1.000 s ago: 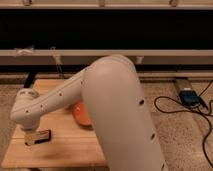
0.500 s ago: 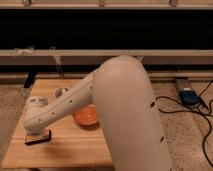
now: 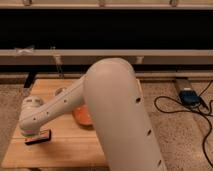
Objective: Push the eraser across the table
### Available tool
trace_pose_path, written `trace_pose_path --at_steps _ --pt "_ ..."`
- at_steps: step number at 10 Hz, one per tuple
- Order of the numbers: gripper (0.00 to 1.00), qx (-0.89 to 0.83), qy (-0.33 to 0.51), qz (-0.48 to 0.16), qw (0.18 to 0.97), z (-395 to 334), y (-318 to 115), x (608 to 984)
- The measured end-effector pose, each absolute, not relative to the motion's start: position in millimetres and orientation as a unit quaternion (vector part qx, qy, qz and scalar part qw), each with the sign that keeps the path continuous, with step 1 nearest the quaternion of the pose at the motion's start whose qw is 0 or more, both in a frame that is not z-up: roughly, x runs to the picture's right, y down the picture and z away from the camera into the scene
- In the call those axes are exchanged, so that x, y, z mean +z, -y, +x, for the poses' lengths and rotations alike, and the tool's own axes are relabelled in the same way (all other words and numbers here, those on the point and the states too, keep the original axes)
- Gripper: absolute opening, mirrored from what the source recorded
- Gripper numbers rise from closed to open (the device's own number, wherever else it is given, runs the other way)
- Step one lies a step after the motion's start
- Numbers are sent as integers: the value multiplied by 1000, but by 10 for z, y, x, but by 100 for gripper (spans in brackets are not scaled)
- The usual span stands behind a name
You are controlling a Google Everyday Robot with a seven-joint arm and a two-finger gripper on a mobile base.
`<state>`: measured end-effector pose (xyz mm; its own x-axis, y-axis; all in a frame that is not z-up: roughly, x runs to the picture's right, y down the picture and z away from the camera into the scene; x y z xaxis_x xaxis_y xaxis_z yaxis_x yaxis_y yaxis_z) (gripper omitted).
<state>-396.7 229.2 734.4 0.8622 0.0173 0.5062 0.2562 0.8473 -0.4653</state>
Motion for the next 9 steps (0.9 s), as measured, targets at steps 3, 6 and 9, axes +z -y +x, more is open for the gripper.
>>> trace_pose_path --at_steps 3,6,9 --pt "0 -91 266 -283 917 -4252 -2321 7400" --pt "0 -117 270 -296 909 -4444 -2403 7426" --pt "0 -152 271 -313 898 -4686 -2567 7416"
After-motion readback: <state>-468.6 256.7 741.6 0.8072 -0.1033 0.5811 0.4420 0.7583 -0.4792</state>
